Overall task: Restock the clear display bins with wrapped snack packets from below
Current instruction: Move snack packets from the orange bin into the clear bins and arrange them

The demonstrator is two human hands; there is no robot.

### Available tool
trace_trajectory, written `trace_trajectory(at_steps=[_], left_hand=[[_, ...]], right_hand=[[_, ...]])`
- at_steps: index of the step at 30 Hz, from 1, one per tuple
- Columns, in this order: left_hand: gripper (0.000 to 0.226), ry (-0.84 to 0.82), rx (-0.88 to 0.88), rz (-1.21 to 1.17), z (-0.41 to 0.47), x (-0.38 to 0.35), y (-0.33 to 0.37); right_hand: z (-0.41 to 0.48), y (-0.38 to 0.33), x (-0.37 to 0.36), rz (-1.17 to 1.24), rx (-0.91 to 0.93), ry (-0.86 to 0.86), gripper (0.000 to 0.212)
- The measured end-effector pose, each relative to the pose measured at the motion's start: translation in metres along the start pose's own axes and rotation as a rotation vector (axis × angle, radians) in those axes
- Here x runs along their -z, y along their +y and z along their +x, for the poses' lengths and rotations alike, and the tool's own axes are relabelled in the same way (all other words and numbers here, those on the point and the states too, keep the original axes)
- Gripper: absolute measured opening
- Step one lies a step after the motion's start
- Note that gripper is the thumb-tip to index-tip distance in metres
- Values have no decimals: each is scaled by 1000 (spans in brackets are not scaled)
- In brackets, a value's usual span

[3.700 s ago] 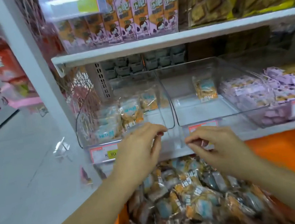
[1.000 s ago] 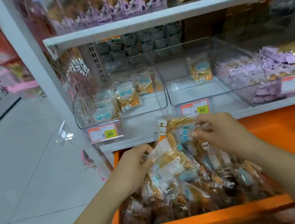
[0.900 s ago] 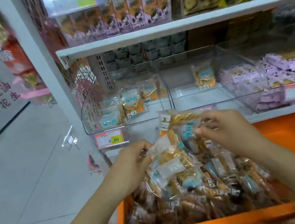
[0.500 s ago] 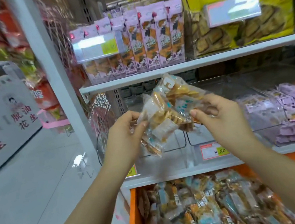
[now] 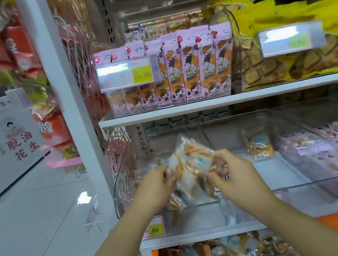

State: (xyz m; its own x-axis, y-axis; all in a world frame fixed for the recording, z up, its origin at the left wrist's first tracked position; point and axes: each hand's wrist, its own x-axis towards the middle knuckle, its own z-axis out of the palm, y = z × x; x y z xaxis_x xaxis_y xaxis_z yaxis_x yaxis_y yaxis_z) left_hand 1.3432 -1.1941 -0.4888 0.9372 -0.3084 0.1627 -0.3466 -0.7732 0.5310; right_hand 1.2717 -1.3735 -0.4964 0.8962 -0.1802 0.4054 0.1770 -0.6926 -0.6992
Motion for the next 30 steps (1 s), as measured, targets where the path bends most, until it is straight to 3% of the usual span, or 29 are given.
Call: trace_trajectory(at_steps=[3, 8, 13, 15, 17, 21, 26, 30], left_hand=[[12, -197, -61, 322, -3, -8, -7], [33, -313, -98, 459, -2, -6, -12], [20, -166, -198, 103, -15, 7, -7], [28, -98, -180, -9, -23, 13, -3], [34, -15, -156, -93, -31, 19, 0], [19, 91, -129, -240, -44, 29, 1], [33, 126, -54, -586, -57, 44, 1], [25, 4, -99, -820, -71, 49, -5]], right_hand=[[1, -4, 0, -347, 38, -8, 8], [13, -2, 3, -283, -26, -44, 2], [17, -1, 10, 55, -26, 100, 13], [14, -5, 13, 173, -47, 156, 15], [10, -9, 13, 256, -56, 205, 15], [0, -19, 19, 326, -19, 318, 16], [-15, -37, 34, 390, -21, 293, 17], [-21, -50, 46, 412, -45, 208, 15]])
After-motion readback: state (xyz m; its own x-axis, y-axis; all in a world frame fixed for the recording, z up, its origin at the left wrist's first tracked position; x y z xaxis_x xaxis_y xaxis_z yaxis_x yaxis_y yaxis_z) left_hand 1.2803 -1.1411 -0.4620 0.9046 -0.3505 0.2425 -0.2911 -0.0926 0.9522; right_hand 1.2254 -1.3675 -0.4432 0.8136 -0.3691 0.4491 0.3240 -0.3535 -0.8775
